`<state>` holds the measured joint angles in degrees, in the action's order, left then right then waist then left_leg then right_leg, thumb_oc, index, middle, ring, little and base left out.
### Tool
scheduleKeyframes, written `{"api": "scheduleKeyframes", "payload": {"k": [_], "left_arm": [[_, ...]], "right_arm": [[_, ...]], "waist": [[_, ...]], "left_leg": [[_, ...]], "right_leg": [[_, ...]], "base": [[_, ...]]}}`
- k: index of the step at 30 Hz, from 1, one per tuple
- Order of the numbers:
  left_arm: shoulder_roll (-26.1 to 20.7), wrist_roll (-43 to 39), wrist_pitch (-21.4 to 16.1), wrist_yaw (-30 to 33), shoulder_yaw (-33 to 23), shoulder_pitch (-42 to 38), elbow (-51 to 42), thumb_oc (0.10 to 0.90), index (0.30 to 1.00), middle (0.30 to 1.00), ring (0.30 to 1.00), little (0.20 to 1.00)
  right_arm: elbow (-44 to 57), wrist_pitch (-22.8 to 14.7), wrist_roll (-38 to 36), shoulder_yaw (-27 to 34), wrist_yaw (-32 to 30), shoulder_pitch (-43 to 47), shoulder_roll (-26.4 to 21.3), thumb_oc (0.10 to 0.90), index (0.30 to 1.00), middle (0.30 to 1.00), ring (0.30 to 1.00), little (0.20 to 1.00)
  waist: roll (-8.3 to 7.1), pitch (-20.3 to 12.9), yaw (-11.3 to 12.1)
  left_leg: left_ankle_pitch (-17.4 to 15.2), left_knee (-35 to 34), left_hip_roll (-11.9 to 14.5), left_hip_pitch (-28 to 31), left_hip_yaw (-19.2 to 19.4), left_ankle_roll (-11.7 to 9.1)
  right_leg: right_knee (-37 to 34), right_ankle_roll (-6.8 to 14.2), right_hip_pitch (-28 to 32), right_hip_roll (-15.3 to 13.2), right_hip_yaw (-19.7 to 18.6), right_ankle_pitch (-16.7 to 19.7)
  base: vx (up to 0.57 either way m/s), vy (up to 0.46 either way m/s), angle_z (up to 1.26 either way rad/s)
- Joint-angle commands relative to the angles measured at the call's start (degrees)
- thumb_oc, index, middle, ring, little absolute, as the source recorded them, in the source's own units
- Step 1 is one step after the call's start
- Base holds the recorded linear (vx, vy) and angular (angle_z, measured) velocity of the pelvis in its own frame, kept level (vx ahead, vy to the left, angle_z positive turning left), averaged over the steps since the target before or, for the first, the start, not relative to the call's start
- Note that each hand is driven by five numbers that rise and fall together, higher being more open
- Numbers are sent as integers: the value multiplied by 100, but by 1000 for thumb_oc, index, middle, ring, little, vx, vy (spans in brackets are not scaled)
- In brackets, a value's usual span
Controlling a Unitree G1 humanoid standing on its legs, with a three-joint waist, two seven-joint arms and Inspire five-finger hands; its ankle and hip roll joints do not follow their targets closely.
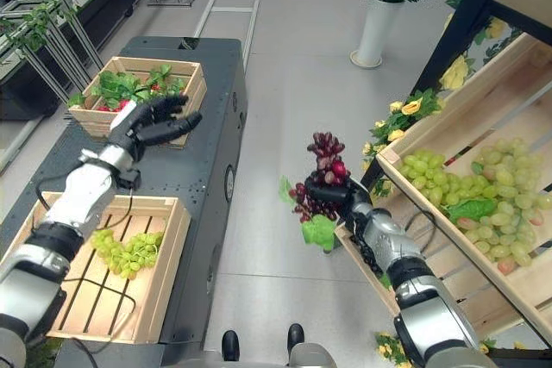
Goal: Pick up the fruits from the basket on one side to the basket on the other side
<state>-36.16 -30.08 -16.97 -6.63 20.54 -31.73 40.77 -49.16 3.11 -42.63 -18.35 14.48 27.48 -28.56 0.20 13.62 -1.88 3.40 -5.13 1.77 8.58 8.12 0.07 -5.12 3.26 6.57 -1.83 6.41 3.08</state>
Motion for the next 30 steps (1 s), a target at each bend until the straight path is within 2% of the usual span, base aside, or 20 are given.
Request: {"api": "scheduleKeyframes", "payload": {"k": [1,9,12,16,19,20,23,30], "left_arm": [[260,-99,-861,80,-295,150,76,800,900,900,900,900],[874,602,-1058,508,-517,1560,-16,800,900,900,900,900],[908,675,-1102,671,-531,1696,-17,800,900,900,900,900],[1021,685,-1174,946,-578,1813,-95,800,900,900,900,900],[1043,690,-1249,1016,-554,1745,-159,800,900,900,900,900],[984,713,-1331,1110,-502,1573,-216,800,900,900,900,900],[879,911,-1470,1516,-414,1250,-290,800,900,900,900,900],[727,911,-1473,1957,-359,986,-663,800,900,900,900,900]], "right_arm": [[-207,-749,368,164,-58,206,-54,400,300,300,300,300],[-187,-792,504,496,-250,-651,224,400,300,300,300,300],[-203,-834,449,587,-331,-729,265,400,300,300,300,300],[-474,-1042,252,867,-721,-698,268,400,300,300,300,300],[-568,-1192,181,1034,-920,-593,209,400,300,300,300,300],[-596,-1304,99,1167,-1126,-418,113,400,300,300,300,300],[-660,-1488,3,1291,-1331,-180,-33,400,300,300,300,300],[-733,-1533,-155,1679,-1561,41,-507,400,300,300,300,300]], "waist": [[-50,-842,130],[-135,-625,238],[-141,-521,252],[-187,-163,301],[-201,121,318],[-188,454,334],[-193,882,319],[-171,1310,320]], "left_leg": [[-748,13,-365,40,-156,62],[-726,13,-362,6,-139,95],[-701,13,-362,-50,-107,106],[-668,130,-365,-216,-17,146],[-762,593,-350,-554,7,153],[-824,1034,-347,-895,-6,159],[-1023,1812,-339,-1417,3,190],[-1447,3187,-389,-2498,-21,222]], "right_leg": [[12,-52,69,171,60,-341],[12,-30,22,202,21,-267],[12,-32,-48,203,3,-230],[25,-67,-168,204,-34,-153],[474,-110,-453,168,30,-284],[1024,-155,-767,151,147,-449],[1804,-210,-1259,81,302,-681],[3224,-342,-2277,-125,557,-1135]], "base": [[34,8,-1],[44,7,-1],[-21,22,-10],[-58,24,-7],[-189,6,2],[-280,-17,6],[-255,-23,8],[-154,1,9]]}}
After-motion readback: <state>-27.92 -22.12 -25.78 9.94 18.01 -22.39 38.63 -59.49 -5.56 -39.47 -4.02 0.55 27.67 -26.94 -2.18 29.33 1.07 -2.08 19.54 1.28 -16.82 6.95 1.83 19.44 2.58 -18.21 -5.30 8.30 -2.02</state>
